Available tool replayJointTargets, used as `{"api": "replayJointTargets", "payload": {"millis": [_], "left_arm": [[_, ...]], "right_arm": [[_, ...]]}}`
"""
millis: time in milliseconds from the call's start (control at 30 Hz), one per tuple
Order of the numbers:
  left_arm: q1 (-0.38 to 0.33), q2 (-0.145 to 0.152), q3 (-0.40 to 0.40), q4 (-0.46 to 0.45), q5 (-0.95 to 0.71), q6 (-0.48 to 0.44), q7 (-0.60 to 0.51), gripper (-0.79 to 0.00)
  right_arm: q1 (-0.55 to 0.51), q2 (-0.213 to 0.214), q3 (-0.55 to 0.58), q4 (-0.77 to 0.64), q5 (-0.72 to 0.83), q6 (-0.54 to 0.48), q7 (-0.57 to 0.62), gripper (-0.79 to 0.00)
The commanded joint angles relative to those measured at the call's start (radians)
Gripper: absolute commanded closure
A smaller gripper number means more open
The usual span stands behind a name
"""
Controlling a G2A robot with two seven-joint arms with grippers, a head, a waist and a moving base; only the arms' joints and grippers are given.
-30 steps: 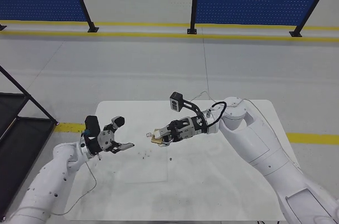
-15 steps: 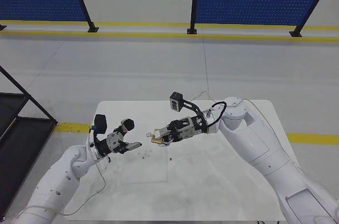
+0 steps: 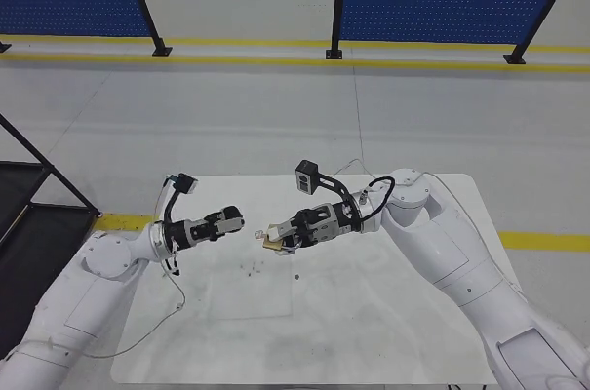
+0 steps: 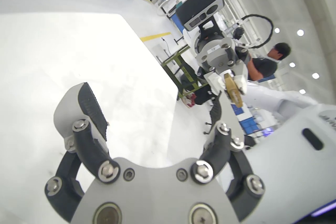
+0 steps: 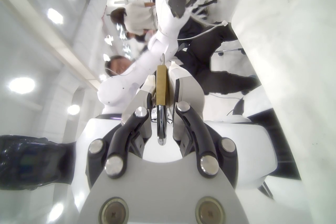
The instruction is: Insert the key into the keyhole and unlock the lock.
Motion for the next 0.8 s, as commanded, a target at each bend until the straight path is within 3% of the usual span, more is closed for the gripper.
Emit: {"api": "replayJointTargets", "payload": {"millis": [0, 67, 433, 633, 767], "left_arm": [[-0.009, 0.0, 0.005, 0.008, -0.089, 0.066, -0.083, -0.785], [-0.02, -0.002, 0.015, 0.033, -0.182, 0.115, -0.167, -0.785], [-0.019, -0.003, 0.016, 0.031, -0.185, 0.121, -0.164, -0.785], [-0.064, -0.012, 0.037, 0.062, -0.462, 0.347, -0.369, -0.785], [-0.122, -0.021, 0.056, 0.126, -0.54, 0.444, -0.47, -0.785]], "right_arm": [[0.0, 0.0, 0.0, 0.0, 0.0, 0.0, 0.0, 0.0], [0.0, 0.0, 0.0, 0.0, 0.0, 0.0, 0.0, 0.0], [0.0, 0.0, 0.0, 0.0, 0.0, 0.0, 0.0, 0.0], [0.0, 0.0, 0.0, 0.0, 0.0, 0.0, 0.0, 0.0], [0.0, 0.0, 0.0, 0.0, 0.0, 0.0, 0.0, 0.0]]}}
